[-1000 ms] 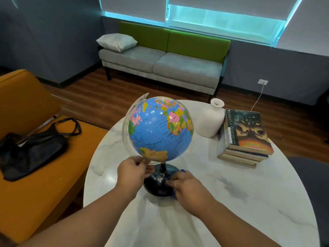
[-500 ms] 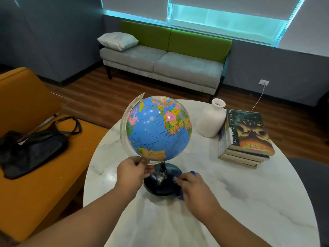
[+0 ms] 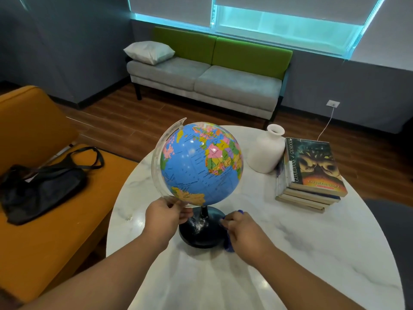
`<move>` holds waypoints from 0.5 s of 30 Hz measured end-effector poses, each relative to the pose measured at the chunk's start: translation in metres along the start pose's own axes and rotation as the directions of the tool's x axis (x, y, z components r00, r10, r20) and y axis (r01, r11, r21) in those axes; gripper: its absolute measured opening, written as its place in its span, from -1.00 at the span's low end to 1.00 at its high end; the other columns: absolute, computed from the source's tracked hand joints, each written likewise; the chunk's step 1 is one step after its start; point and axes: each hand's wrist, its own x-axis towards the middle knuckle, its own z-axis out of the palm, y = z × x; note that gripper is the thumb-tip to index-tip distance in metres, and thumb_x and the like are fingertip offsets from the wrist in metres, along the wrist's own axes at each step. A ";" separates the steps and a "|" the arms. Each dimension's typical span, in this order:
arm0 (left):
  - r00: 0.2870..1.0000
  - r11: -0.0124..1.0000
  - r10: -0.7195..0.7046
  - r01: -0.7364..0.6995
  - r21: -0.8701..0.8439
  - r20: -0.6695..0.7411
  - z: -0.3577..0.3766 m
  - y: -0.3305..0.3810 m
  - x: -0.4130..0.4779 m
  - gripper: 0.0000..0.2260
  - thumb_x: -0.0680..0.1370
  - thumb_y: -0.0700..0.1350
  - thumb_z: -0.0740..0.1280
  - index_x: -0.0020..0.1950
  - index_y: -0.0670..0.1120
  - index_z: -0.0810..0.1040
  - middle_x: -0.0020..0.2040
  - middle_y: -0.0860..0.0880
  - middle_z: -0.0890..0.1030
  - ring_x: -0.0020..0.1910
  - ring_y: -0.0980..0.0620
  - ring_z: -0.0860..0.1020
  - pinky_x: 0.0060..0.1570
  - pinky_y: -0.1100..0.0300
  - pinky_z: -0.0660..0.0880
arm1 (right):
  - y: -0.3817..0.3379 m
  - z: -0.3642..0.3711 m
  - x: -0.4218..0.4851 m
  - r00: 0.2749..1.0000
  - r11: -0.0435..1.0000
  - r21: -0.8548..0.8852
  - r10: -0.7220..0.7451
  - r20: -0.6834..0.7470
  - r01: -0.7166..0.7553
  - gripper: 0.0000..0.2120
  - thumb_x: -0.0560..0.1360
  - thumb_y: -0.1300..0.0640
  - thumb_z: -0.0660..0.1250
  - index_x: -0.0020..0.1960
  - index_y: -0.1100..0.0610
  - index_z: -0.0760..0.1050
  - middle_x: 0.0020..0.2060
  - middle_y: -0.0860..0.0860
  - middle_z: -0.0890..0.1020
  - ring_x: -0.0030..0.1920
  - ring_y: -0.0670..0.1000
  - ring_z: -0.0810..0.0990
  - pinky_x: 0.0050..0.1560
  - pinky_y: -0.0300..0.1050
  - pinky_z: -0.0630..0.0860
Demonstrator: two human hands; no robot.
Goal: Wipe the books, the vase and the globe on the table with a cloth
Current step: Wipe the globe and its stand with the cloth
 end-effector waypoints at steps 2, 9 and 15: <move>1.000 1.000 0.005 -0.005 0.006 0.011 -0.002 0.000 0.001 -0.94 0.58 -0.22 0.31 -0.06 -0.22 0.52 -0.28 -0.17 0.68 -0.25 -0.08 0.68 -0.26 0.17 0.58 | -0.013 0.003 -0.009 0.994 0.994 -0.010 -0.111 -0.017 0.111 -0.59 0.52 0.16 0.24 0.35 -0.01 0.48 0.26 -0.05 0.48 0.24 0.07 0.39 0.22 -0.27 0.32; 0.999 1.000 0.007 -0.008 0.026 0.037 -0.003 0.000 0.001 -0.93 0.59 -0.22 0.30 -0.07 -0.18 0.55 -0.26 -0.16 0.68 -0.25 -0.06 0.69 -0.28 0.20 0.59 | -0.004 -0.007 0.028 0.995 0.987 -0.157 0.046 0.086 -0.032 -0.50 0.42 0.10 0.42 0.35 -0.05 0.46 0.30 -0.05 0.43 0.25 0.07 0.36 0.19 -0.12 0.44; 1.000 1.000 0.008 -0.008 -0.006 -0.017 -0.004 -0.002 0.000 -0.93 0.59 -0.25 0.28 -0.07 -0.22 0.53 -0.24 -0.19 0.68 -0.24 -0.09 0.68 -0.26 0.17 0.58 | -0.012 -0.001 0.033 0.996 0.996 -0.073 0.061 0.060 -0.057 -0.55 0.51 0.18 0.31 0.38 -0.02 0.44 0.32 -0.03 0.39 0.30 0.08 0.33 0.26 -0.16 0.38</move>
